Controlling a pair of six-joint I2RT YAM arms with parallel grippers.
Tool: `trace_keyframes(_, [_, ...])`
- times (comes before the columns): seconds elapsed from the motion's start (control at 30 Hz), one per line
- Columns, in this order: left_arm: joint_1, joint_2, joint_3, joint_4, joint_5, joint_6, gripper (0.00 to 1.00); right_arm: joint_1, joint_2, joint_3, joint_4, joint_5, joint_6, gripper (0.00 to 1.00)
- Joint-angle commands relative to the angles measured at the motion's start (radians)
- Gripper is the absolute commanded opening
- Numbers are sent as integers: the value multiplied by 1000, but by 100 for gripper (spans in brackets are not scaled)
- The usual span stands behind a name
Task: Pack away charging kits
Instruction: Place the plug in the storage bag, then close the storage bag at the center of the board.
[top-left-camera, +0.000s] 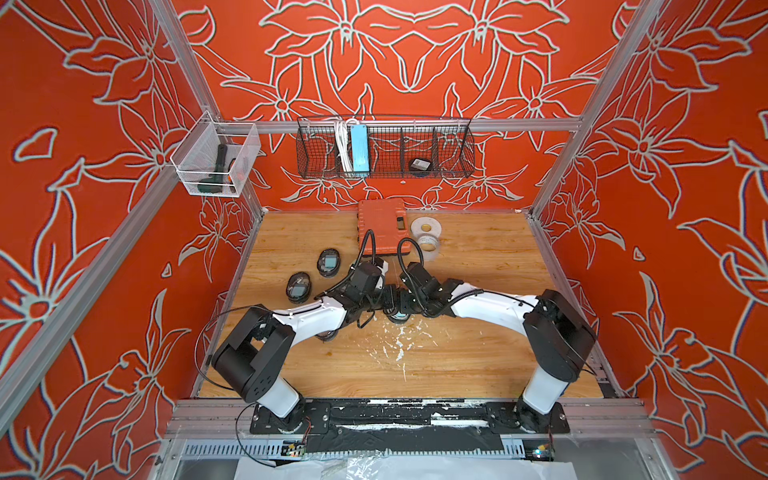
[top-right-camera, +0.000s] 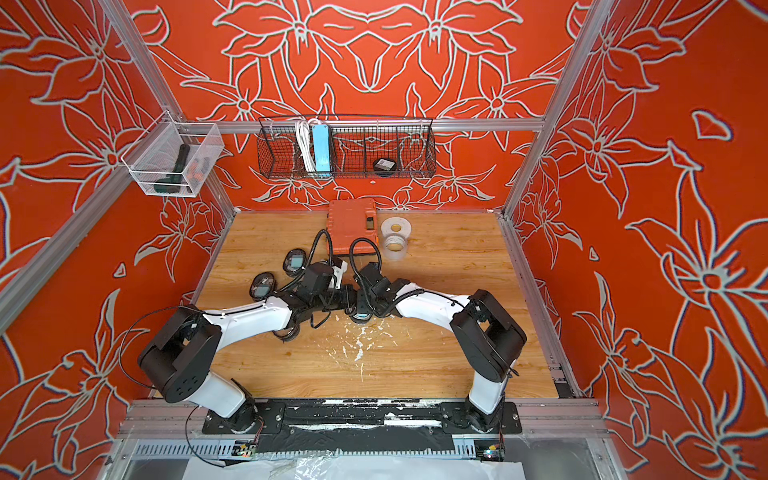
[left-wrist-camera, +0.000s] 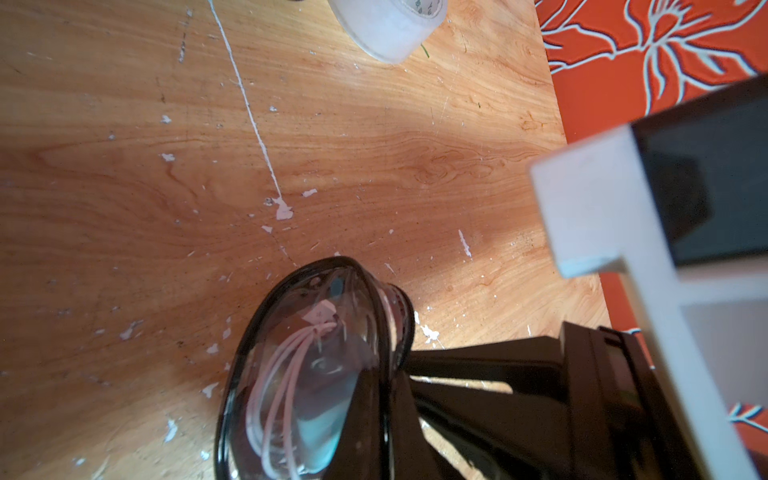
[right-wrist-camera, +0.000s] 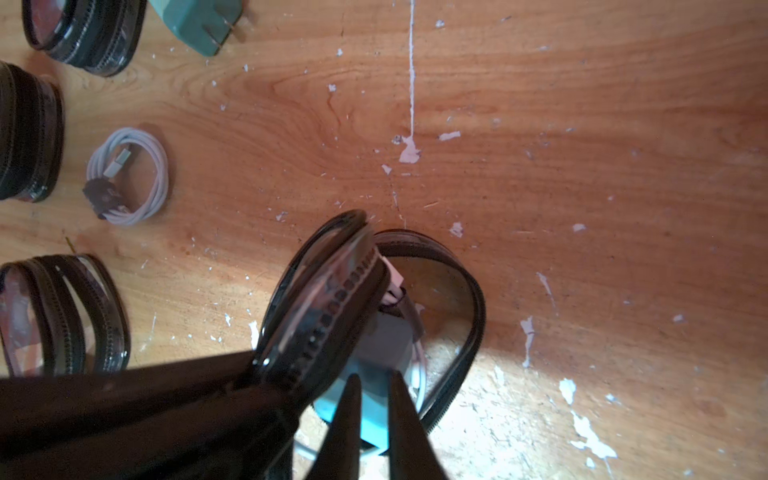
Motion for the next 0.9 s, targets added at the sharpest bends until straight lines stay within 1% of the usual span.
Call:
trace_keyframes(0.0, [-4, -1, 16, -2, -1, -2, 0, -2, 41, -8, 25, 6, 49, 10])
trace_keyframes(0.1, [-4, 5, 19, -2, 6, -3, 0, -4, 46, -19, 51, -14, 65, 9])
trace_keyframes(0.23, [-4, 6, 16, 5, 21, -6, 0, -5, 33, -41, 97, -41, 63, 13])
trace_keyframes(0.27, [-4, 3, 13, 5, 21, -7, 6, -4, 23, -45, 97, -34, 58, 15])
trace_keyframes(0.33, [-4, -19, 4, 7, 12, -4, 21, -8, -6, -52, 83, -9, 43, 22])
trace_keyframes(0.4, [-4, -63, -17, 11, -13, -3, 41, -13, -43, -58, 54, 24, 28, 30])
trace_keyframes(0.43, [-3, -87, -29, 15, -27, -3, 49, -16, -60, -65, 42, 36, 25, 32])
trace_keyframes(0.5, [3, -152, -71, 33, -62, -8, 71, -26, -98, -87, 28, 59, 19, 37])
trace_keyframes(0.57, [12, -218, -119, 52, -103, -18, 92, -30, -131, -108, 21, 75, 18, 38])
trace_keyframes(0.6, [19, -253, -146, 64, -121, -27, 99, -32, -148, -117, 17, 84, 18, 38])
trace_keyframes(0.67, [32, -314, -199, 102, -143, -36, 99, -31, -176, -130, 7, 101, 15, 38])
trace_keyframes(0.77, [34, -380, -232, 80, -244, -43, 99, -32, -216, -144, -5, 128, 14, 41])
trace_keyframes(0.87, [37, -396, -255, 80, -292, -72, 99, -30, -218, -136, 10, 101, -17, 43])
